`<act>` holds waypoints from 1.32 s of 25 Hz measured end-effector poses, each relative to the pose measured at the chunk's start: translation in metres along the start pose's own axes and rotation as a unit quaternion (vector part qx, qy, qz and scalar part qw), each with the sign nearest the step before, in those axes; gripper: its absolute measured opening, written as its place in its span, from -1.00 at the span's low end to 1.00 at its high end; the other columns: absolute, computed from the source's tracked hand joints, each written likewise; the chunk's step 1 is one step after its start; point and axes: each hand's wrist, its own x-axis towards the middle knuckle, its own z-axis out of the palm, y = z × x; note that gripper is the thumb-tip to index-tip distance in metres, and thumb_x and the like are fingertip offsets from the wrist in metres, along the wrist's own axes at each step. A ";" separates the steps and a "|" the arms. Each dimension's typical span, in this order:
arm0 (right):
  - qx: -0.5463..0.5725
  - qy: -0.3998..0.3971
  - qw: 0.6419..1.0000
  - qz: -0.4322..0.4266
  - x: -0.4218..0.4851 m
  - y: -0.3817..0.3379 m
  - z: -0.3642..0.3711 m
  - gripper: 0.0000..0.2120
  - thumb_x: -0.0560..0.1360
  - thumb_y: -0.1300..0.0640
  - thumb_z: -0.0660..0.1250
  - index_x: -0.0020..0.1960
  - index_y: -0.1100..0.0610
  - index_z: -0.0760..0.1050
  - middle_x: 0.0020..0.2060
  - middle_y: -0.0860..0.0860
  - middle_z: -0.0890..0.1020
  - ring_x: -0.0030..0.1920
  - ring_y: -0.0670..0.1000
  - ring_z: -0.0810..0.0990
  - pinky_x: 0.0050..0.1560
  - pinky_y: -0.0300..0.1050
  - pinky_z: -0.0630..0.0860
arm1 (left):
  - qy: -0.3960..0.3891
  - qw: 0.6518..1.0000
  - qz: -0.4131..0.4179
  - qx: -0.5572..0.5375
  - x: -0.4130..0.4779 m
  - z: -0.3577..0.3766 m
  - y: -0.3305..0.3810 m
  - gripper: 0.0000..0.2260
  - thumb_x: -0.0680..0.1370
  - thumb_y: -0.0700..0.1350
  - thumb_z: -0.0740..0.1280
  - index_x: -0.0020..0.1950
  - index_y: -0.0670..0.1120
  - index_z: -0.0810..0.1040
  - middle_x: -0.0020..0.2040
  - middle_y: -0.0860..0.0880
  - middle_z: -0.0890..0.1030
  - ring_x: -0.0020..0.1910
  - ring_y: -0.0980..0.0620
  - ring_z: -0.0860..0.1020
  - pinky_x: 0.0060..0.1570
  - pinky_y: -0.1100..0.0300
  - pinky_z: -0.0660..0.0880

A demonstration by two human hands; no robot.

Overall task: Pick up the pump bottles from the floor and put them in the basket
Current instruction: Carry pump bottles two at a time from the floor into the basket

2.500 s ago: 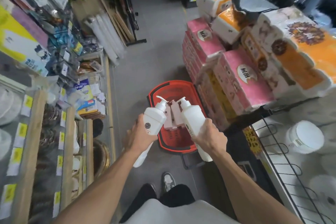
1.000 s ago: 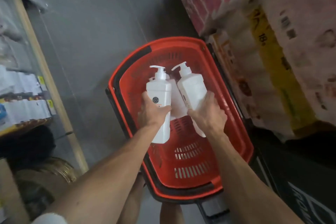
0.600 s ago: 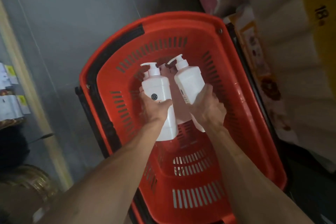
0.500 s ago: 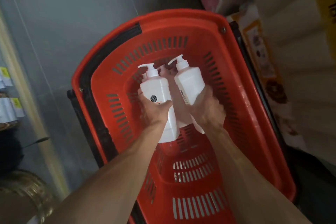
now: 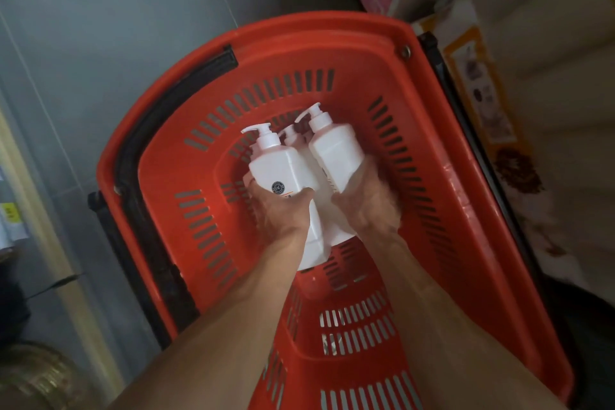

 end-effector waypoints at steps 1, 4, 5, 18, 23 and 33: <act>0.000 0.000 1.000 0.003 0.000 0.000 0.001 -0.34 0.32 -0.11 0.52 0.25 -0.06 0.20 0.16 0.04 0.56 0.16 0.23 0.60 0.10 0.15 0.54 | -0.003 1.000 0.002 -0.001 -0.002 0.002 0.002 -0.10 0.24 0.08 0.54 0.48 0.05 0.17 0.27 -0.03 0.52 0.23 -0.16 0.53 0.21 -0.07 0.49; -0.005 0.023 1.000 -0.011 -0.003 0.000 0.004 -0.30 0.35 -0.07 0.49 0.35 -0.07 0.19 0.26 0.04 0.49 0.24 0.22 0.55 0.14 0.17 0.51 | -0.031 0.999 -0.006 0.008 -0.005 0.006 0.010 -0.07 0.35 0.00 0.55 0.56 0.00 0.05 0.37 -0.06 0.40 0.28 -0.17 0.47 0.21 -0.09 0.49; -0.011 0.032 0.999 -0.021 -0.005 0.001 0.005 -0.27 0.37 -0.03 0.47 0.42 -0.06 0.18 0.31 0.04 0.44 0.27 0.21 0.52 0.16 0.15 0.48 | -0.043 0.999 -0.010 0.010 -0.006 0.006 0.011 -0.05 0.37 0.01 0.55 0.57 0.00 0.01 0.40 -0.07 0.38 0.30 -0.18 0.46 0.23 -0.06 0.48; -0.063 0.069 0.983 -0.155 -0.055 -0.016 -0.058 -0.35 0.47 0.03 0.48 0.47 0.05 0.31 0.28 0.09 0.44 0.26 0.18 0.45 0.17 0.10 0.51 | -0.106 0.920 0.233 0.297 -0.030 -0.072 0.035 -0.31 0.45 0.05 0.49 0.51 -0.03 0.29 0.41 -0.11 0.35 0.38 -0.19 0.32 0.32 -0.03 0.33; -0.131 0.071 0.969 -0.197 -0.114 -0.017 -0.121 -0.46 0.46 0.06 0.47 0.39 0.05 0.38 0.23 0.06 0.51 0.23 0.13 0.48 0.16 0.05 0.52 | -0.078 0.731 0.469 0.489 -0.091 -0.127 0.084 -0.42 0.50 0.07 0.41 0.48 0.04 0.31 0.41 -0.01 0.36 0.38 -0.12 0.32 0.26 -0.04 0.37; -0.117 0.124 0.975 -0.146 -0.298 -0.010 -0.312 -0.65 0.51 0.07 0.39 0.24 0.11 0.43 0.15 0.08 0.53 0.20 0.18 0.50 0.13 0.07 0.44 | -0.084 0.563 0.609 0.552 -0.300 -0.256 0.211 -0.52 0.52 0.02 0.40 0.41 0.03 0.35 0.29 -0.02 0.43 0.28 -0.10 0.37 0.18 -0.01 0.37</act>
